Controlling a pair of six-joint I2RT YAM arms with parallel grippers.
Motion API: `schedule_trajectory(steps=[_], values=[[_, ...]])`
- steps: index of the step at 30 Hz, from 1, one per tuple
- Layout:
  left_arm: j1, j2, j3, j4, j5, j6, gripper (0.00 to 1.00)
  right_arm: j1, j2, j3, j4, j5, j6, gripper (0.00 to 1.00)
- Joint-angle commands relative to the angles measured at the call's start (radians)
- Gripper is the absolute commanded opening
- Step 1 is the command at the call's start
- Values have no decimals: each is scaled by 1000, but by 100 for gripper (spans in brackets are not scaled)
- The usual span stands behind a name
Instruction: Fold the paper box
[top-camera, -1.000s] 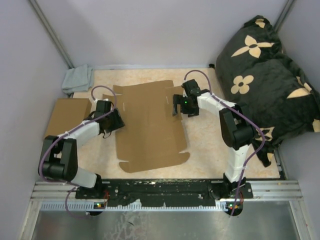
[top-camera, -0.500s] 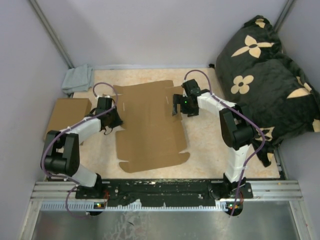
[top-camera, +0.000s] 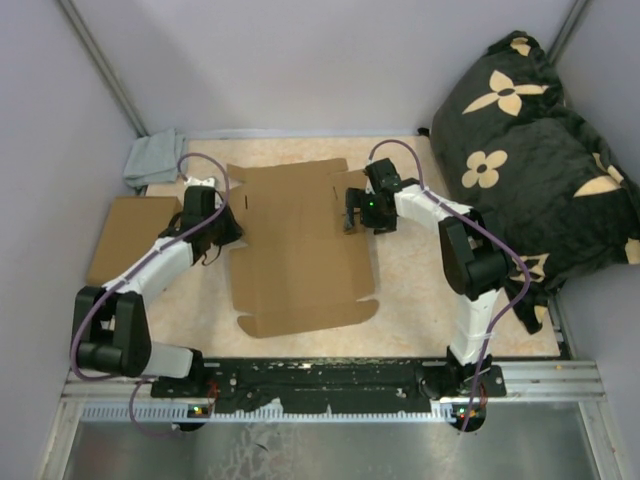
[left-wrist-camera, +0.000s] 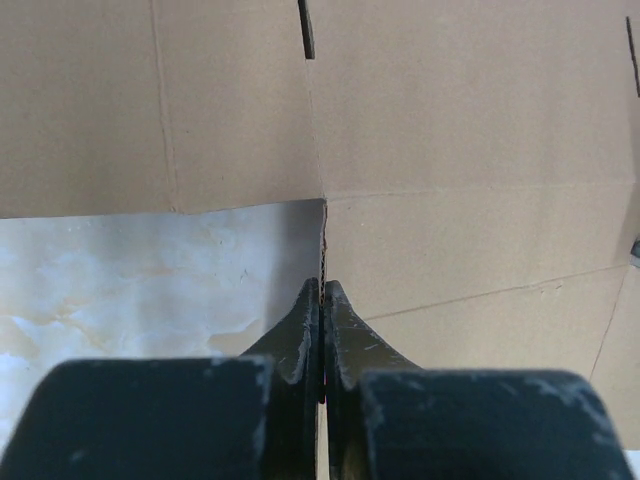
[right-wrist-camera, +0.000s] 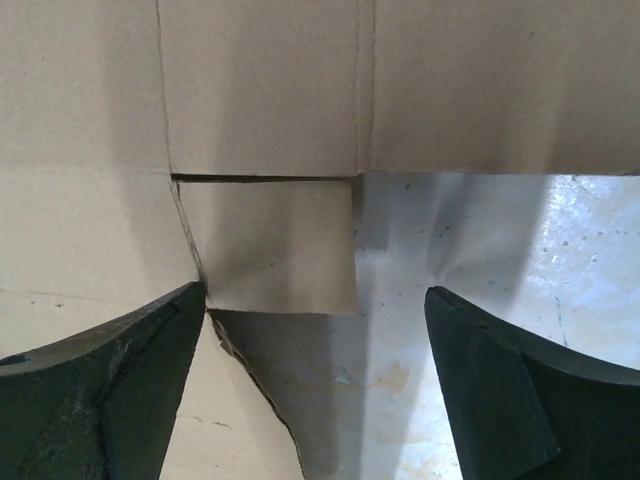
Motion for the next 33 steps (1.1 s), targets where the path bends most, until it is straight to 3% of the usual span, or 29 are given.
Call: schedule_trajectory(steps=[1, 11, 33], values=[[2, 1, 33, -8, 14, 32, 0, 3, -4, 46, 17, -43, 19, 91], [-7, 150, 48, -45, 37, 21, 0, 4, 49, 81, -16, -9, 17, 90], [-19, 178, 38, -47, 34, 14, 0, 62, 107, 118, -23, 2, 31, 89]])
